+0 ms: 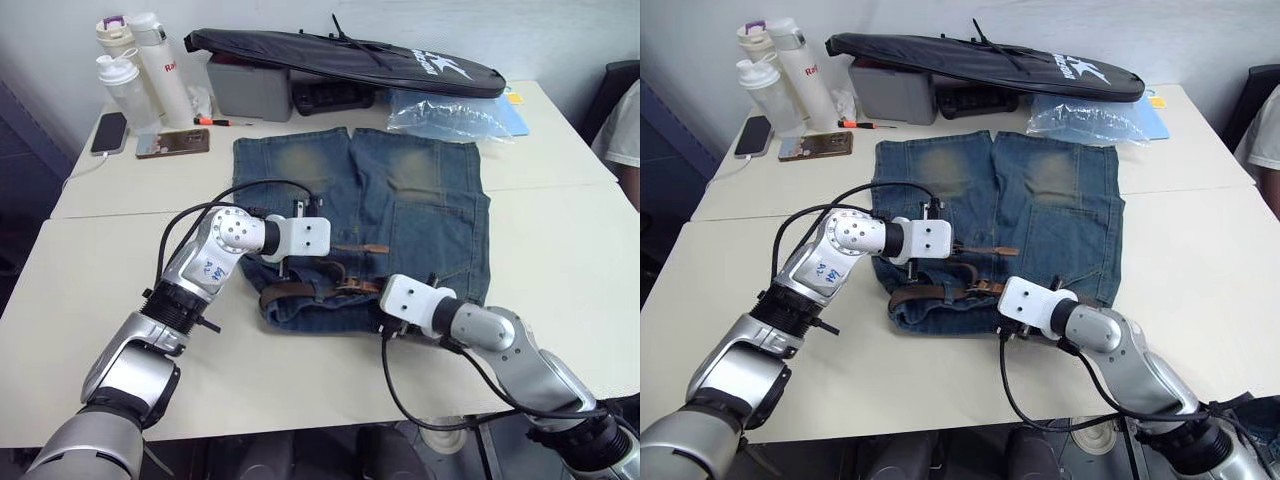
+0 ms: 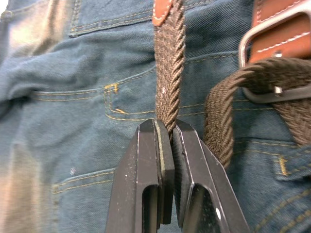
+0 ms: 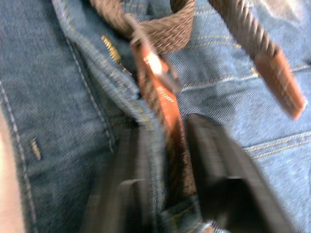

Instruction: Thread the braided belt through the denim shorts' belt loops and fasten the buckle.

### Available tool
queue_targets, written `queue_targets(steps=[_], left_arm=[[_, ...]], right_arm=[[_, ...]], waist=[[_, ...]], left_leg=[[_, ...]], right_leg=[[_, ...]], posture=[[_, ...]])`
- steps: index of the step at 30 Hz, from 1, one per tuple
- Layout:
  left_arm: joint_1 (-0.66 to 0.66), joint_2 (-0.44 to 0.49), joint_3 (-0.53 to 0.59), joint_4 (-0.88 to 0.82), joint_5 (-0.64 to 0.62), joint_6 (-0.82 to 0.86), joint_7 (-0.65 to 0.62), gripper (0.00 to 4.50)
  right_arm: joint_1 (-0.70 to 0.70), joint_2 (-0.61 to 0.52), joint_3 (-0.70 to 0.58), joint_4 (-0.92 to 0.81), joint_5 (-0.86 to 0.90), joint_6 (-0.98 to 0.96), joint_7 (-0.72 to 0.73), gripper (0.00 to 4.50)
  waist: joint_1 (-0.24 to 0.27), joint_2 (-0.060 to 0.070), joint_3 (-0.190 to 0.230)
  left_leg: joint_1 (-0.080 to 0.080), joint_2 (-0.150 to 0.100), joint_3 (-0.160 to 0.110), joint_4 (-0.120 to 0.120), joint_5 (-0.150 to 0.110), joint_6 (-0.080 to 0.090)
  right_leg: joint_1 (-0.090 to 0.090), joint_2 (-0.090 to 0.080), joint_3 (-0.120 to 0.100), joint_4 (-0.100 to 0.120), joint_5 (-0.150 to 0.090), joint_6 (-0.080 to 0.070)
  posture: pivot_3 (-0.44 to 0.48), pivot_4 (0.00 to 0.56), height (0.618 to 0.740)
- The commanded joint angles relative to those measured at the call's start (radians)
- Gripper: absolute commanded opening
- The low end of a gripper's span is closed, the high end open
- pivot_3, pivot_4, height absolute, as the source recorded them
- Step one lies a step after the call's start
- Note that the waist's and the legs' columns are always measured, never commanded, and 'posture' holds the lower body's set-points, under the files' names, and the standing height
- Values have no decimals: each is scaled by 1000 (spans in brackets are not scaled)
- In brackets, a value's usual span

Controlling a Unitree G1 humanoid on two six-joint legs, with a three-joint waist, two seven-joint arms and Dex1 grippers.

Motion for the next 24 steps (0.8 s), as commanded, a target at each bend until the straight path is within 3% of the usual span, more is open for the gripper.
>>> queue_targets(steps=[1,11,12,18,24], left_arm=[[-30,5,36,20,-5,-26,1,0],[-19,-19,37,18,-5,-14,-2,0],[-20,-20,38,18,-6,-13,-2,0],[-28,-26,41,14,-9,-12,-2,0],[-36,-29,43,1,-17,-12,-15,0]], right_arm=[[8,18,-28,-15,-24,-18,-12,7],[20,50,-75,-56,32,24,39,7],[18,47,-88,-73,53,36,59,989],[-35,13,-185,-158,148,70,148,3340],[-160,-49,-243,-72,88,32,130,3340]], waist=[[-1,0,0],[-1,0,0],[-1,0,0],[-1,0,0],[-2,0,0]], left_leg=[[0,0,0,0,0,0],[0,0,0,1,0,0],[0,0,0,1,0,0],[0,0,0,1,0,0],[1,0,0,2,0,1]], right_leg=[[0,0,0,0,0,0],[0,0,0,2,0,0],[0,0,0,2,0,0],[0,0,0,2,0,0],[0,0,1,3,0,0]], posture=[[0,150,740],[0,150,740],[0,150,740],[0,150,740],[0,150,740]])
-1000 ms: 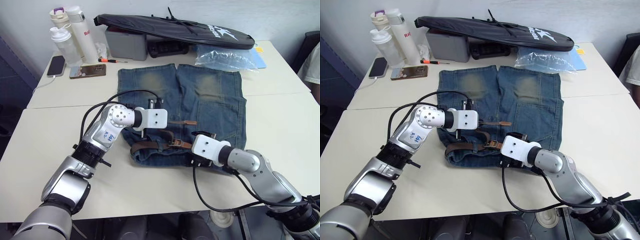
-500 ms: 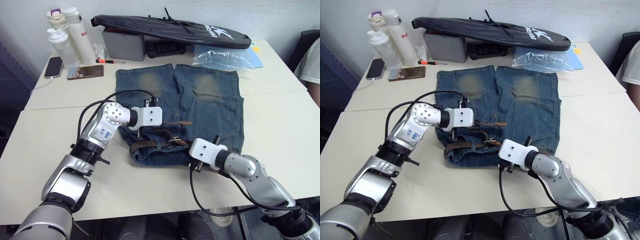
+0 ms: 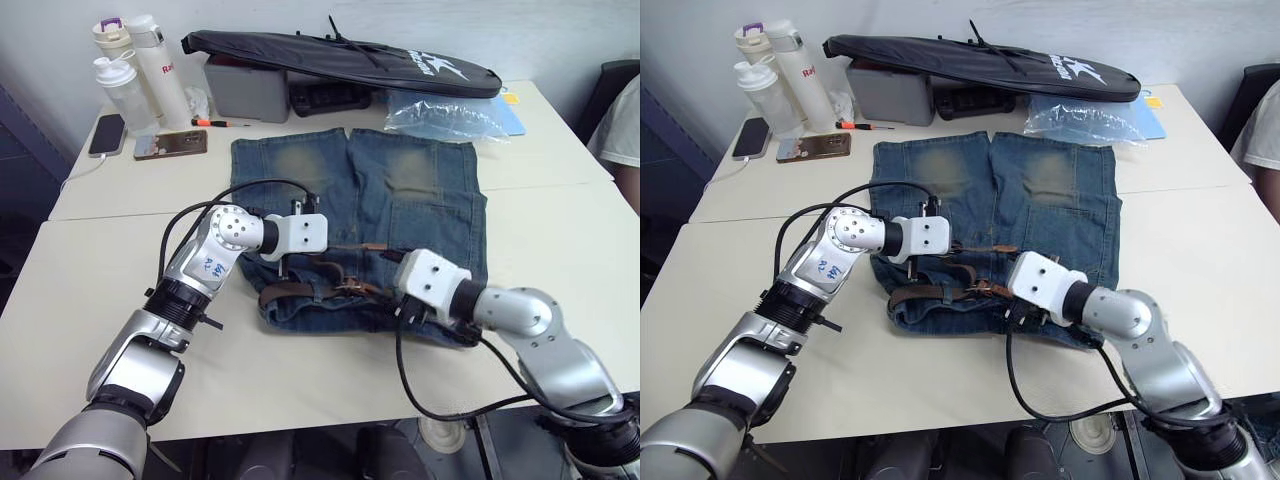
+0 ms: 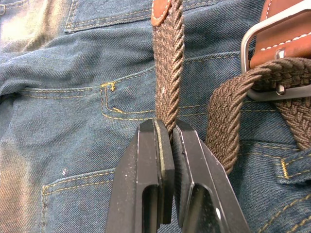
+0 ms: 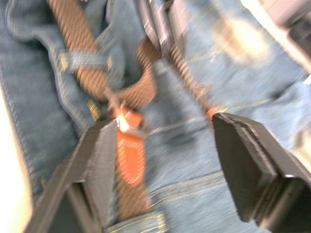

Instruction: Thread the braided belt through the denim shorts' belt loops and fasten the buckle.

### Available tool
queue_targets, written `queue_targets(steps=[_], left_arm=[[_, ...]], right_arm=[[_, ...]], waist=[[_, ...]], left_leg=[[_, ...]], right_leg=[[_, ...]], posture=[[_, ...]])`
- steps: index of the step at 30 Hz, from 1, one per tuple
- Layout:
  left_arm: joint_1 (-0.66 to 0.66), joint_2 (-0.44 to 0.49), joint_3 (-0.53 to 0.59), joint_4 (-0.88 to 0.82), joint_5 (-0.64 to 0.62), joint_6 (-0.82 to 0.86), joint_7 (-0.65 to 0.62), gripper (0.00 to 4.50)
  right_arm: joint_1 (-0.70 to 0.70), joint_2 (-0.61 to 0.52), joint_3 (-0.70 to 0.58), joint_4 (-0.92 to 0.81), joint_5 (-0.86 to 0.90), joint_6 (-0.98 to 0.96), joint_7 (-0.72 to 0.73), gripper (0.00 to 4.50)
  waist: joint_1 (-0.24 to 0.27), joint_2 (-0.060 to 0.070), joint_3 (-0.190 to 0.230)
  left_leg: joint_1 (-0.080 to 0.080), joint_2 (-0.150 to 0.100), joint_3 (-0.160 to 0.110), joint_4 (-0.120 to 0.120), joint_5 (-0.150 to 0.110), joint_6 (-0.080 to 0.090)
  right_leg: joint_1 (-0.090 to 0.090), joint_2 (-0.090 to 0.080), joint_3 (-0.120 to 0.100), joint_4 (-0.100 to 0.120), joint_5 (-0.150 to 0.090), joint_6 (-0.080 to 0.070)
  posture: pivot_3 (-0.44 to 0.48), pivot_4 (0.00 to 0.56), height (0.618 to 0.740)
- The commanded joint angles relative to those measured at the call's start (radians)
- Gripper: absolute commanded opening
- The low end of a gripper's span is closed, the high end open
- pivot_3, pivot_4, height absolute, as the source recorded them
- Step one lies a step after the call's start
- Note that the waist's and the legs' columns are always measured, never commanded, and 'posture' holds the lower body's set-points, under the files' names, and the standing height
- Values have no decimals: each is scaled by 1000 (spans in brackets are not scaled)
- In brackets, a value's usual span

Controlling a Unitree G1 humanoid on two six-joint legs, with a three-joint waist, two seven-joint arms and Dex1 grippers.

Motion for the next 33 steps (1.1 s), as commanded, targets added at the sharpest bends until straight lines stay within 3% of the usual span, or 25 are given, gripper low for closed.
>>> queue_targets(steps=[1,13,16,22,23,24,31,33], left_arm=[[-32,-5,33,-32,-19,-3,-12,0],[-52,-27,44,-62,-27,9,-38,0],[-51,-31,45,-69,-28,14,-43,0],[-66,-45,62,-63,-31,41,-31,0],[-70,-51,70,-59,-38,54,-30,0],[-73,-57,80,-59,-59,79,-45,811],[-85,-82,76,-76,-68,168,-49,3287],[-89,-90,73,-76,-66,176,-43,3287]], right_arm=[[-71,-35,-30,55,-62,-49,-26,3340],[-135,-20,91,191,-183,-171,-24,3340],[-145,-10,101,219,-201,-191,-20,2742],[-151,10,103,234,-208,-205,-12,40],[-152,13,103,232,-209,-201,-11,40],[-153,16,103,230,-211,-196,-9,0],[-161,23,91,197,-209,-110,10,0],[-160,23,90,186,-209,-92,13,0]], waist=[[1,0,0],[-1,0,0],[-1,0,0],[-1,0,0],[-1,0,0],[-1,0,0],[-1,0,0],[-1,0,0]], left_leg=[[0,0,0,0,0,0],[0,0,0,1,0,1],[0,0,0,2,0,1],[0,0,0,2,0,1],[0,0,0,2,0,1],[0,0,0,2,0,1],[0,0,0,3,0,1],[0,0,0,3,0,1]], right_leg=[[0,0,0,0,0,0],[-1,0,0,3,0,0],[-1,0,0,3,0,0],[-1,0,0,4,0,0],[-1,0,0,4,0,0],[-1,0,0,5,0,0],[-1,0,0,5,0,0],[-1,0,0,5,0,0]], posture=[[0,150,740],[0,150,740],[0,150,740],[0,150,740],[0,150,740],[0,150,740],[0,150,740],[0,150,740]])
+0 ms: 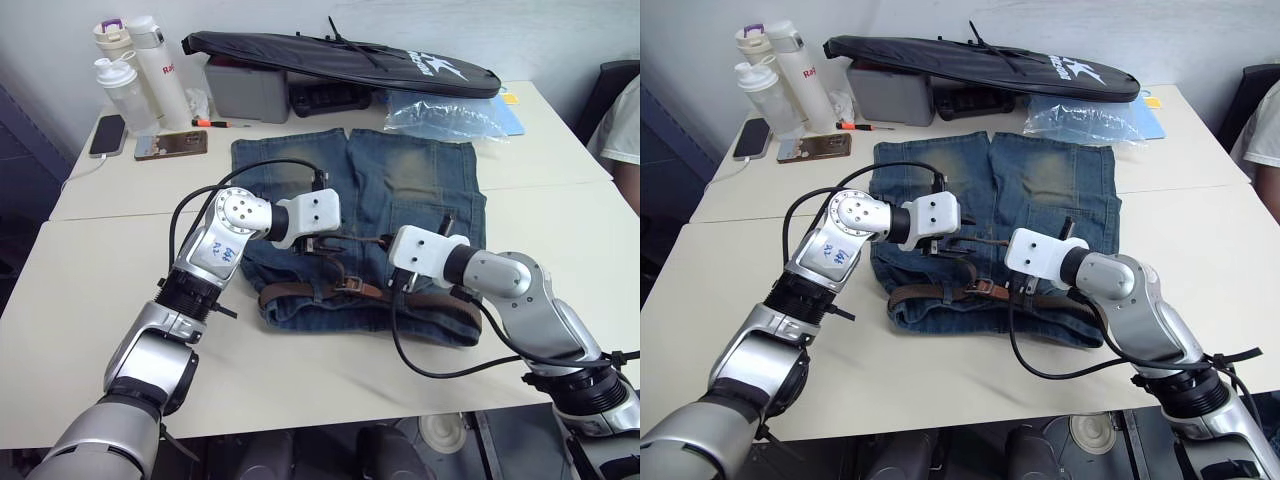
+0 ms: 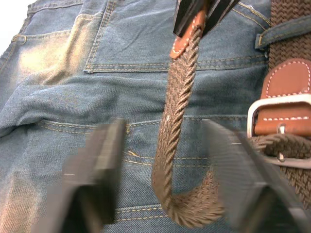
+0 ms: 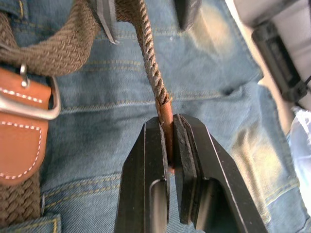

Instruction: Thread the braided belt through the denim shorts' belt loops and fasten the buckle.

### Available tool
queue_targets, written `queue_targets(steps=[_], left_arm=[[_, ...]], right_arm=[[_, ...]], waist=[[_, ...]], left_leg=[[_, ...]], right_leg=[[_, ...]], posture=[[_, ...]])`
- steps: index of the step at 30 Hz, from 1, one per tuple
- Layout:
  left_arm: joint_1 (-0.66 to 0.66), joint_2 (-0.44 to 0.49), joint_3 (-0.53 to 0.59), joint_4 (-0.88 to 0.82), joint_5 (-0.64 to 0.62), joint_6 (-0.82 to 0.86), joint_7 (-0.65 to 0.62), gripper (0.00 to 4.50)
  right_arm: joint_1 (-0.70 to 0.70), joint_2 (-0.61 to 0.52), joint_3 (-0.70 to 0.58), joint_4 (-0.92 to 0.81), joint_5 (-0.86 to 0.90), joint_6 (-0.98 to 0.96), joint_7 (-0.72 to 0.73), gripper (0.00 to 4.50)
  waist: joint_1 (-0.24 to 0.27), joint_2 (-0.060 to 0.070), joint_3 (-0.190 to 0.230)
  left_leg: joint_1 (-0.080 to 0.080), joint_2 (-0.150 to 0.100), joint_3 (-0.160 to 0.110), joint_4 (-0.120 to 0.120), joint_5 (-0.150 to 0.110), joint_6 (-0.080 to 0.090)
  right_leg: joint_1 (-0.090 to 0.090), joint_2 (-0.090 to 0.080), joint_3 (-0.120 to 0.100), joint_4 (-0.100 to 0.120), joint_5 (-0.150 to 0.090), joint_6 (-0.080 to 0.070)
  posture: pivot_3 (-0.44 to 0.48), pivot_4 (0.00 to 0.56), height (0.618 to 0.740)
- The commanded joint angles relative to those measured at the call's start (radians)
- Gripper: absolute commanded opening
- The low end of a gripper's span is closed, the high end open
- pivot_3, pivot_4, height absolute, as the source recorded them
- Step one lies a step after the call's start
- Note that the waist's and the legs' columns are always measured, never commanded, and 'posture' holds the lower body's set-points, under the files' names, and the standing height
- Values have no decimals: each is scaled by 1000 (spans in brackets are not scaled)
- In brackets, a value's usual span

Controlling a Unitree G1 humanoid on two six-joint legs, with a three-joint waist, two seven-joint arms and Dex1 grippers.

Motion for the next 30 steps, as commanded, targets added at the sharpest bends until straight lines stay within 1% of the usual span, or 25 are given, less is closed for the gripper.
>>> queue_targets(steps=[1,15,18,23,24,28,30], left_arm=[[-35,-13,7,-30,1,12,16,3287],[-37,-33,-19,-13,24,-12,31,3287],[-38,-37,-24,0,29,-29,31,2449],[-51,-48,-18,26,23,-42,30,250],[-53,-50,-14,29,19,-41,30,87],[-59,-49,-10,42,18,-46,29,87],[-62,-46,-6,50,17,-49,31,0]], right_arm=[[-17,2,-32,-63,2,35,7,0],[4,14,-29,-116,10,100,4,0],[4,17,-30,-121,12,106,3,0],[7,16,-31,-127,14,113,4,0],[7,16,-31,-129,15,115,4,0],[14,34,-50,-140,41,134,1,0],[18,43,-73,-152,65,151,6,881]], waist=[[0,0,0],[0,0,0],[0,0,0],[1,0,0],[1,0,0],[0,0,0],[0,0,0]], left_leg=[[0,0,0,0,0,0],[0,0,0,1,0,0],[0,0,0,1,0,0],[0,0,0,1,0,0],[0,0,0,1,0,0],[0,0,0,1,0,0],[0,0,0,1,0,0]], right_leg=[[0,0,0,0,0,0],[0,0,0,0,0,0],[0,0,0,0,0,0],[0,0,0,1,0,0],[0,0,0,1,0,0],[0,0,0,1,0,0],[0,0,0,1,0,0]], posture=[[0,150,740],[0,150,740],[0,150,740],[0,150,740],[0,150,740],[0,150,740],[0,150,740]])
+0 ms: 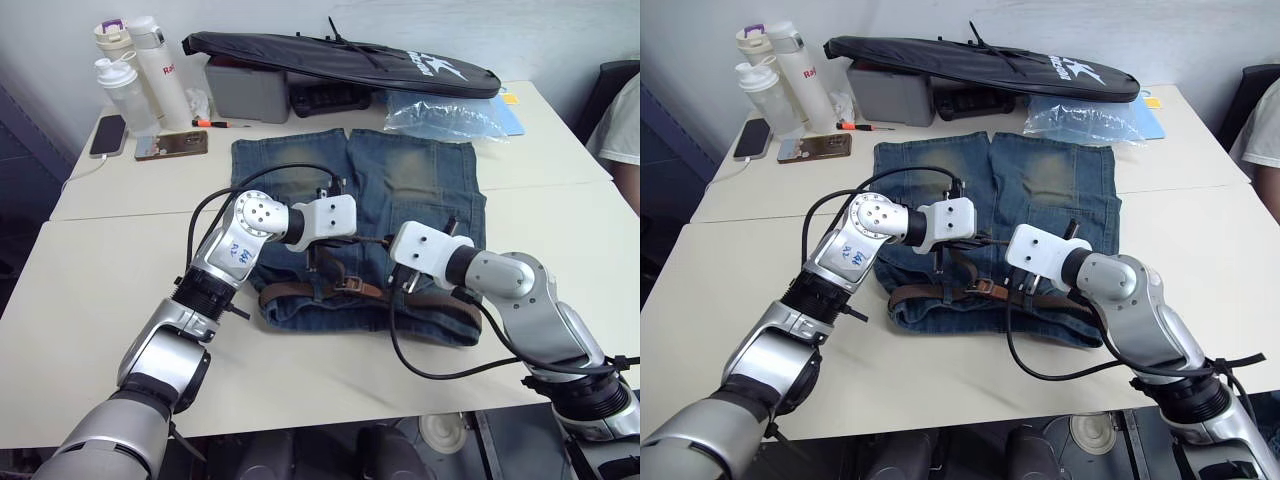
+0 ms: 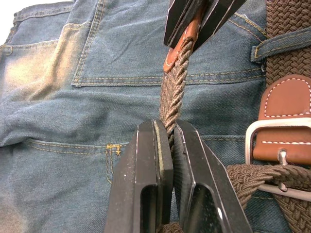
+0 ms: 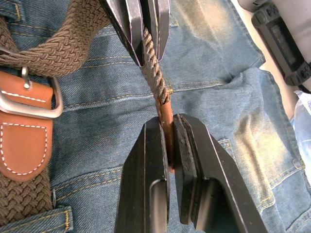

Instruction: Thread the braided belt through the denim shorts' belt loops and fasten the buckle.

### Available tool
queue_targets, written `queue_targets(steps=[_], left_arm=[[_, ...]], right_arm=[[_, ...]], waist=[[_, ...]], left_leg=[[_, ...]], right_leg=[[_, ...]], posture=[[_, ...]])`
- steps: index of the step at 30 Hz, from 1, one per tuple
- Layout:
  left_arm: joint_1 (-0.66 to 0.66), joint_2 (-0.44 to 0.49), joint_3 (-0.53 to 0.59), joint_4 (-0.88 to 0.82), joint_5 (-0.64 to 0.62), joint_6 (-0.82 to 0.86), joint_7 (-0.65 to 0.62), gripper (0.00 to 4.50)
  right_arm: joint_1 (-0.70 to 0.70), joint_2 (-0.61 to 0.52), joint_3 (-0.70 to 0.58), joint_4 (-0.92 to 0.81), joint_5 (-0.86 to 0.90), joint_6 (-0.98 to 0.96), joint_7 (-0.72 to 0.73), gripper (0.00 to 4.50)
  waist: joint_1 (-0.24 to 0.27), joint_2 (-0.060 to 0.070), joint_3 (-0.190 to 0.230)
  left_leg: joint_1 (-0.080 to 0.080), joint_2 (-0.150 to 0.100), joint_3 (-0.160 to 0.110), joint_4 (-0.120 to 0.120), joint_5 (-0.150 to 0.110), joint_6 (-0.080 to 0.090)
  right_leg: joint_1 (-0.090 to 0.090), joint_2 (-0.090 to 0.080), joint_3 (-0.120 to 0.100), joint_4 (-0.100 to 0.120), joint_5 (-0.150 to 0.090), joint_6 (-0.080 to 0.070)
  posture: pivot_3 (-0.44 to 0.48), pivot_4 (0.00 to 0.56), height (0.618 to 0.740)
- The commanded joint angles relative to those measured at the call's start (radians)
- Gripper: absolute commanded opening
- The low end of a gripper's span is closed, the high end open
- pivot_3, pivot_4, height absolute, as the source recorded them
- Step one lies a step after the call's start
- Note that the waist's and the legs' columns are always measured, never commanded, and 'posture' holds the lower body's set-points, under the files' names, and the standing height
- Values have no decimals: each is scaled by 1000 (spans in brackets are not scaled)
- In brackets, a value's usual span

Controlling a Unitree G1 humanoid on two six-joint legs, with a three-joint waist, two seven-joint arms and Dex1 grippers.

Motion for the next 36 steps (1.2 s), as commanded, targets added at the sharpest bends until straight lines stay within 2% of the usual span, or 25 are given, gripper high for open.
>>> queue_targets(steps=[1,2,8,11,14,26,29,30,31,33,35,36], left_arm=[[-44,4,34,14,-12,-15,14,0],[-48,5,36,21,-11,-19,16,0],[-58,17,44,49,-19,-17,7,0],[-53,14,53,51,-48,20,-24,0],[-46,43,15,66,4,-41,-27,0],[-31,65,3,58,18,-64,-38,0],[-30,72,2,56,19,-75,-46,0],[-30,75,0,57,21,-87,-49,0],[-31,80,-3,60,26,-102,-48,0],[-31,83,-2,68,22,-114,-56,0],[-32,91,-10,75,23,-142,-71,0],[-32,97,-17,78,31,-166,-76,0]], right_arm=[[10,12,-51,-81,60,27,17,1213],[18,1,-55,-91,65,32,28,1832],[140,-94,-62,-205,91,34,92,4266],[182,-111,-44,-239,115,41,115,4390],[202,-98,-18,-246,125,47,115,4390],[179,-50,65,-123,0,-17,-5,4390],[177,-35,83,-95,-23,-43,-18,3633],[177,-25,85,-85,-25,-54,-25,2814],[179,-10,86,-75,-24,-64,-35,2663],[183,10,91,-57,-33,-82,-52,1927],[188,22,91,-49,-46,-96,-62,1514],[189,26,90,-47,-50,-99,-66,984]], waist=[[0,0,0],[1,0,0],[1,0,0],[0,0,0],[-2,1,0],[0,1,0],[0,1,0],[0,1,0],[0,1,0],[0,1,-1],[-1,1,-1],[-1,1,-1]], left_leg=[[0,0,0,0,0,0],[0,0,0,0,0,0],[0,-1,0,1,-1,1],[0,-1,0,1,-1,1],[0,0,0,1,-1,1],[0,0,0,3,-1,1],[0,0,0,3,-1,1],[0,0,0,2,-1,1],[0,0,0,2,-1,1],[0,0,0,2,-1,1],[0,0,0,3,-1,1],[0,0,0,3,-1,1]], right_leg=[[0,0,0,0,0,0],[0,0,0,0,0,0],[0,0,0,0,0,0],[0,0,0,0,0,0],[0,0,0,0,0,0],[1,0,1,1,0,0],[0,0,1,1,0,0],[0,0,1,1,0,0],[0,0,1,1,0,0],[0,0,1,1,0,0],[0,0,1,1,0,0],[0,0,1,1,0,0]], posture=[[0,150,740],[0,150,740],[0,150,740],[0,150,740],[0,150,740],[0,150,740],[0,150,740],[0,150,740],[0,150,740],[0,150,740],[0,150,740],[0,150,740]])
